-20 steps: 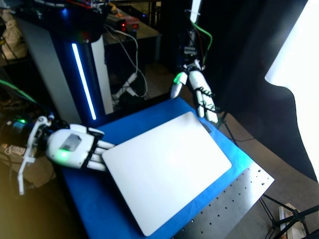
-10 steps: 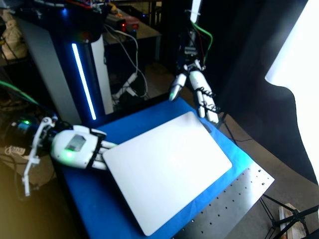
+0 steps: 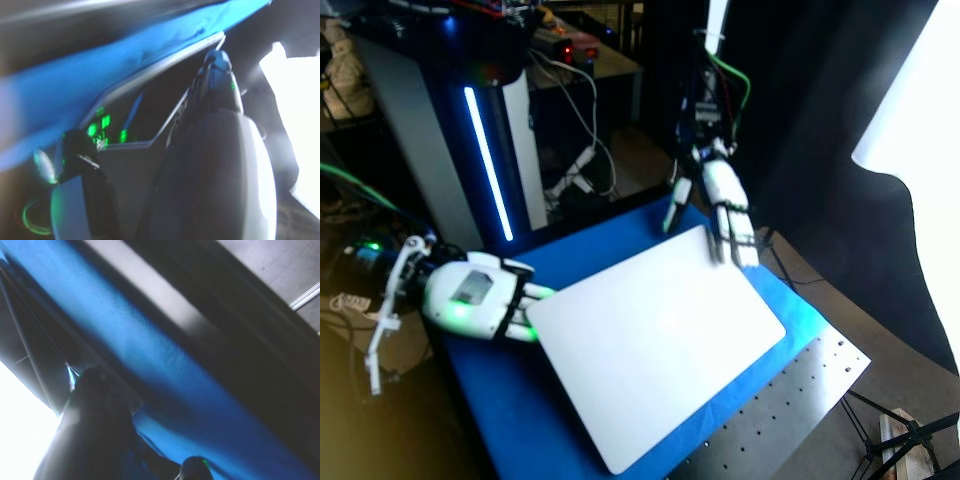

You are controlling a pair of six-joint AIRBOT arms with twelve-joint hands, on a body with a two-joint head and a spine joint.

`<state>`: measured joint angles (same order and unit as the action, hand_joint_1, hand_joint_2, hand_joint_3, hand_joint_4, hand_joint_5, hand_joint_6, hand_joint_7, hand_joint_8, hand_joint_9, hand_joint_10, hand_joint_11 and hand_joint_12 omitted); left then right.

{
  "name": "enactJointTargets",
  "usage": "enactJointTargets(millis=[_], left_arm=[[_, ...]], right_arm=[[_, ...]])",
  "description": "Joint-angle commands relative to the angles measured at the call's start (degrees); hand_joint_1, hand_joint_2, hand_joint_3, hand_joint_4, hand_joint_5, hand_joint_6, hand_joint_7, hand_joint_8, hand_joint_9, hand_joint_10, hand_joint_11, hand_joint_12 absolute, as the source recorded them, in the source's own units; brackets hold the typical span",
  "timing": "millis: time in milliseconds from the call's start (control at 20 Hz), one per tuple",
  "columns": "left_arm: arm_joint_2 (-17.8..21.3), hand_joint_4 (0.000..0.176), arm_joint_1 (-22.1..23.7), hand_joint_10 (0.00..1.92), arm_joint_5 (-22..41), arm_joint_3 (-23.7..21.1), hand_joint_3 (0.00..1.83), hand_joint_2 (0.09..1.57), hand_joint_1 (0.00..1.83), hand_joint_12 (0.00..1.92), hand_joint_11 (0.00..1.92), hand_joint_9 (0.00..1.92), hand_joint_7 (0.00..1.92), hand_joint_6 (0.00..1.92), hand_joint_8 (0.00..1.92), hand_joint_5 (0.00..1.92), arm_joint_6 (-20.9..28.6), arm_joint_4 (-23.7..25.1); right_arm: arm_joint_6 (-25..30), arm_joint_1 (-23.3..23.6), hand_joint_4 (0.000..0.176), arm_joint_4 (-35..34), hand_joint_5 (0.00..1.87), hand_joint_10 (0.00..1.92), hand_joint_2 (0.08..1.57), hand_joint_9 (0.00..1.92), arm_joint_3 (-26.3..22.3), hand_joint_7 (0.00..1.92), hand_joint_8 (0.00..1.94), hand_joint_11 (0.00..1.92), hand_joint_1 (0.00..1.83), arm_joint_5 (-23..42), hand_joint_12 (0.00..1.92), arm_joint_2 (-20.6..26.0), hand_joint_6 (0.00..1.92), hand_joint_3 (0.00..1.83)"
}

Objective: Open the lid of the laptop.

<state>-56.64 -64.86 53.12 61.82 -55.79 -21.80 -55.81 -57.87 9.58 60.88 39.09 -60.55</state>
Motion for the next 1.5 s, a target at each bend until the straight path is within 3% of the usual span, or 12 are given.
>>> enactJointTargets(millis=[0, 450, 700, 800, 1000, 1150, 1200, 1300, 1400, 1450], left_arm=[[-0.80, 0.176, 1.07, 0.00, 4.31, 0.30, 0.01, 1.03, 0.83, 0.00, 0.00, 0.00, 0.00, 0.00, 0.00, 0.00, -0.02, 1.85], [-0.95, 0.176, 4.66, 0.00, 6.25, 1.11, 0.00, 1.01, 0.88, 0.00, 0.00, 0.00, 0.00, 0.00, 0.00, 0.00, -0.14, 2.21], [-0.90, 0.174, 6.13, 0.00, 9.08, 0.58, 0.00, 1.03, 0.72, 0.00, 0.00, 0.00, 0.00, 0.00, 0.00, 0.00, -0.14, 2.37], [-0.91, 0.127, 6.42, 0.00, 9.64, 0.62, 0.00, 1.04, 0.72, 0.00, 0.00, 0.00, 0.00, 0.00, 0.00, 0.00, -0.14, 2.39], [-1.17, 0.111, 9.75, 0.00, 8.70, 1.83, 0.00, 1.05, 0.69, 0.00, 0.00, 0.00, 0.00, 0.00, 0.00, 0.00, -0.86, 3.00], [-1.25, 0.088, 11.29, 0.00, 8.23, 2.53, 0.00, 1.03, 0.84, 0.00, 0.00, 0.00, 0.00, 0.00, 0.00, 0.00, -1.76, 2.99], [-1.39, 0.093, 11.86, 0.00, 7.95, 2.92, 0.00, 1.02, 0.82, 0.00, 0.00, 0.00, 0.00, 0.00, 0.00, 0.00, -1.76, 2.99], [-1.92, 0.123, 13.32, 0.00, 7.07, 4.02, 0.00, 1.01, 0.83, 0.00, 0.00, 0.00, 0.00, 0.00, 0.00, 0.00, -1.76, 2.97], [-2.39, 0.140, 15.44, 0.00, 5.28, 5.52, 0.00, 1.00, 0.83, 0.00, 0.00, 0.00, 0.00, 0.00, 0.00, 0.00, -1.76, 2.99], [-2.65, 0.141, 16.80, 0.00, 4.40, 6.33, 0.00, 1.01, 0.79, 0.00, 0.00, 0.00, 0.00, 0.00, 0.00, 0.00, -1.76, 3.06]], right_arm=[[-0.08, 0.67, 0.000, -0.58, 0.03, 0.00, 1.20, 0.00, 0.04, 0.01, 0.00, 0.02, 0.00, 3.53, 0.01, -0.71, 0.01, 0.00], [0.17, -0.98, 0.000, -0.43, 0.02, 0.00, 1.20, 0.00, -0.04, 0.00, 0.00, 0.01, 0.00, 3.22, 0.00, -0.71, 0.00, 0.00], [0.28, -1.76, 0.000, -0.25, 0.03, 0.00, 1.20, 0.00, -0.11, 0.00, 0.00, 0.00, 0.00, 2.44, 0.00, -0.71, 0.00, 0.00], [0.28, -1.88, 0.000, -0.20, 0.02, 0.00, 1.21, 0.00, -0.12, 0.00, 0.00, 0.00, 0.00, 2.20, 0.00, -0.71, 0.00, 0.00], [0.28, -2.24, 0.000, 0.13, 0.02, 0.00, 1.20, 0.00, -0.18, 0.00, 0.00, 0.00, 0.00, 1.49, 0.00, -0.71, 0.00, 0.00], [0.28, -2.28, 0.000, 0.41, 0.03, 0.00, 1.18, 0.00, -0.26, 0.02, 0.01, 0.01, 0.00, 1.46, 0.01, -0.71, 0.00, 0.00], [0.28, -2.28, 0.000, 0.64, 0.02, 0.00, 1.19, 0.00, -0.27, 0.01, 0.00, 0.02, 0.00, 1.37, 0.01, -0.71, 0.00, 0.00], [0.29, -2.28, 0.000, 0.73, 0.01, 0.00, 1.19, 0.00, -0.27, 0.01, 0.00, 0.02, 0.00, 1.31, 0.01, -0.71, 0.00, 0.00], [0.29, -2.28, 0.000, 0.91, 0.02, 0.00, 1.19, 0.00, -0.27, 0.01, 0.00, 0.02, 0.00, 1.30, 0.01, -0.71, 0.01, 0.00], [0.29, -2.28, 0.000, 1.07, 0.02, 0.00, 1.19, 0.00, -0.28, 0.01, 0.00, 0.03, 0.00, 1.30, 0.01, -0.71, 0.01, 0.00]])
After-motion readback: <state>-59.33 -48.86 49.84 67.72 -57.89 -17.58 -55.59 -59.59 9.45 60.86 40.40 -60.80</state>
